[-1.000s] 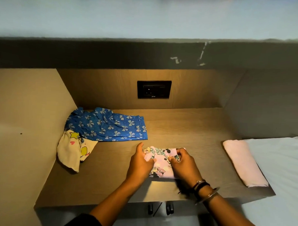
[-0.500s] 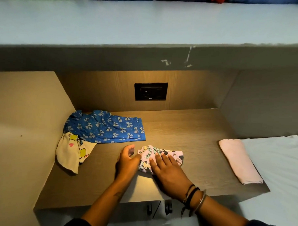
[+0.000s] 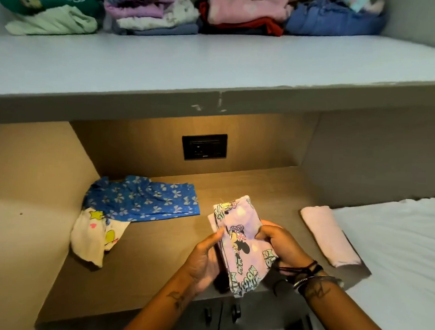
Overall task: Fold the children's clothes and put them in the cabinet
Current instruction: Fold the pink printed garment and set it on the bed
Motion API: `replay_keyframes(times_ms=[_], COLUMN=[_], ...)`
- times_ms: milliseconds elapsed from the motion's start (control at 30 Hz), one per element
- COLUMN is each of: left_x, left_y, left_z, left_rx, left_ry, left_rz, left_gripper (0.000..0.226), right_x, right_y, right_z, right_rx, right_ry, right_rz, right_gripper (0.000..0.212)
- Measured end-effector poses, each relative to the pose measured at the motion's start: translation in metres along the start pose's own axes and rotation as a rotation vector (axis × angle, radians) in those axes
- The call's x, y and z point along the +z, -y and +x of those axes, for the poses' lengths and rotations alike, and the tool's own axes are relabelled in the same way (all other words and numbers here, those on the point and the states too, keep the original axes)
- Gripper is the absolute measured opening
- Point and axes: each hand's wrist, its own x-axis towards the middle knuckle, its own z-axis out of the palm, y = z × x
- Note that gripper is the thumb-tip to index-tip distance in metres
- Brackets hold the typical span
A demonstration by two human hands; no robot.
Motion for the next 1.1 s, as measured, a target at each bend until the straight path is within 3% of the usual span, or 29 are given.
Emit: replay_keyframes(times_ms=[67,167,233,367,633,700,800,833,900,967,1100], left_x=[0.019,0.052,0.076,0.126,0.195,0.194,0.179,0.174,0.167,0.160,0.142], left_y=[0.005,0.017,0.027,0.050,0.090,0.096,0.111,0.113,0.114,0.115,0.119], left_z=[0.010,0.027,0.039,0.068,0.145,0.153,0.158,0.157,0.157,0.161,0.171], left_rx=[-0.019,-0.072,-0.138,-0.196,-0.064,0.005,0.219,0.318,0.482,0.564,0.505], left_ry=[-0.037,-0.087,-0.066,-0.033,-0.140,-0.183,-0.321,-0.332,-0.288,-0.177,0.045], left_rz=[0.058,0.079,0.059,0.037,0.145,0.407,1.228,1.372,1.518,1.674,1.917], left_gripper=[0.042,0.035,0.037,0.038,0.039,0.049,0.083,0.084,0.073,0.057,0.053], right_x=[-0.021,-0.055,-0.081,-0.135,-0.218,-0.225,-0.225,-0.223,-0.220,-0.217,-0.228], right_y=[0.002,0.006,0.008,0.017,0.050,0.043,0.025,0.019,0.004,-0.011,-0.043], right_z=[-0.009,-0.024,-0.035,-0.040,0.002,0.014,0.018,0.016,0.012,0.009,0.010], right_rx=[0.080,0.044,0.002,-0.034,-0.095,-0.103,-0.136,-0.215,-0.418,-0.549,-0.397], right_ry=[0.038,0.109,0.120,-0.125,-0.298,-0.359,-0.478,-0.531,-0.549,-0.419,-0.255], right_rz=[0.158,0.236,0.168,-0.060,-0.374,-0.592,-0.913,-1.040,-1.310,-1.516,-1.578], right_gripper=[0.046,0.037,0.030,0.040,0.031,0.033,0.036,0.036,0.045,0.055,0.061])
